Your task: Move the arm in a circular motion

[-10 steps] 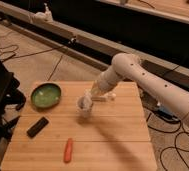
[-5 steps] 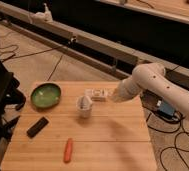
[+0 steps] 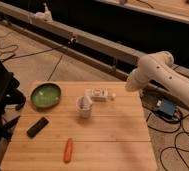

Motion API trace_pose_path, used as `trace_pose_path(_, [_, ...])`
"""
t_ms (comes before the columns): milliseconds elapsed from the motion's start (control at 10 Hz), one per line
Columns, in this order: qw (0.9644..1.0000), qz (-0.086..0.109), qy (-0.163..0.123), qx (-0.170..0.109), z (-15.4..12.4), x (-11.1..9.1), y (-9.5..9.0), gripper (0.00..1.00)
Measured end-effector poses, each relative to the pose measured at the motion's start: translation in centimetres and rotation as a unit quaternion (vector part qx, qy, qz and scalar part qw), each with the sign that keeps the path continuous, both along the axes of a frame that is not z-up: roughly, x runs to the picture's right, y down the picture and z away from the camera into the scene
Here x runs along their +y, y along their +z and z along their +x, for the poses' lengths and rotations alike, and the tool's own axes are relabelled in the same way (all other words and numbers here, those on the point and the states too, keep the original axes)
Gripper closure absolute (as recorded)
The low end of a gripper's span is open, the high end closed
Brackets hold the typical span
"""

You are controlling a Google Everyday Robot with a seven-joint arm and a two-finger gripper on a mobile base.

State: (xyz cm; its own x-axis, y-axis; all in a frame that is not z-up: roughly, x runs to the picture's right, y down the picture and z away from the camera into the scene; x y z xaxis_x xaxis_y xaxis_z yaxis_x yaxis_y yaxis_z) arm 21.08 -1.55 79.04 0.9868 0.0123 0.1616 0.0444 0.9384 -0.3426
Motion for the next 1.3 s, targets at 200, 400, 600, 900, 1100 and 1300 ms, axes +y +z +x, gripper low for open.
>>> trace_pose_path(200, [1.0, -0.002, 0.006, -0.002, -1.9, -2.5, 2.1, 1.0])
trace_pose_path(400, [0.9995, -0.006, -0.003, -0.032, -6.1, -3.8, 3.6, 1.0])
trace_pose_path(600, [0.9963, -0.013, -0.026, -0.081, -11.1, -3.5, 3.8, 1.0])
trace_pose_path(900, [0.9833, -0.029, -0.074, -0.164, -17.6, -0.5, 1.7, 1.0])
trace_pose_path(1100, [0.9756, -0.045, -0.082, -0.199, -18.1, 2.8, -0.4, 1.0])
trace_pose_path(1300, [0.9761, -0.063, -0.063, -0.198, -15.1, 5.7, -2.1, 1.0])
